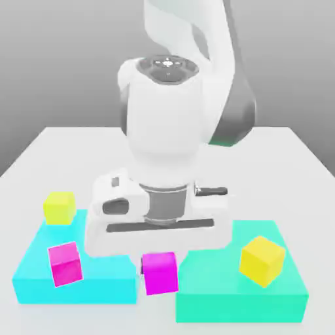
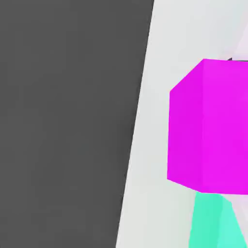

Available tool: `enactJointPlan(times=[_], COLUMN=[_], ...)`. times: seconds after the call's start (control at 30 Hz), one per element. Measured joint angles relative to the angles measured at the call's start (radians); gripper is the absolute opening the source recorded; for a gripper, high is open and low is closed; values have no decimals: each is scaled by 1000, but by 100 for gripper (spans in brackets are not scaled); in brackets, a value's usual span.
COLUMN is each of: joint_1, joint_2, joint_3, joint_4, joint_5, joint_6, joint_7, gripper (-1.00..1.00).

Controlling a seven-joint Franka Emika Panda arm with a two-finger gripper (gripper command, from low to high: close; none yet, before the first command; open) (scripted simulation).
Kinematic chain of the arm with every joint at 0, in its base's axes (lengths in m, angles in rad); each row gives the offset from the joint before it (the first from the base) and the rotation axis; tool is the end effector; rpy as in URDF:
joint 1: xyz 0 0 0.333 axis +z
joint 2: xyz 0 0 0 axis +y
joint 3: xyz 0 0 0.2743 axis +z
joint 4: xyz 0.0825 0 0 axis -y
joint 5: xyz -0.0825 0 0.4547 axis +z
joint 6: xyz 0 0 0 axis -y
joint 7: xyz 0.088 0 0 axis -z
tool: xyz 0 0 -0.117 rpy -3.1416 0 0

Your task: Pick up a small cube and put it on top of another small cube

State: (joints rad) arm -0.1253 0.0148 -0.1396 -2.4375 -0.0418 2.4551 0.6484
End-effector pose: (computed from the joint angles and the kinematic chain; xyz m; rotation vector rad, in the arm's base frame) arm 0.5092 -0.1387 0.1910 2.8168 -1.3278 0.0129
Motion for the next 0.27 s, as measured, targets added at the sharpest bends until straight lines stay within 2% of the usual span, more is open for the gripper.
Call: enactJointPlan(times=[0.07,0.13,0.17,0.27], joint_1=[-139,-308,-260,-243], joint_2=[-27,14,29,29], joint_3=[-53,-4,28,28], joint_4=[-60,-88,-96,-96], joint_5=[30,51,52,52], joint_6=[31,99,122,122], joint_7=[-28,-45,-47,-47], gripper=[-100,-100,100,100])
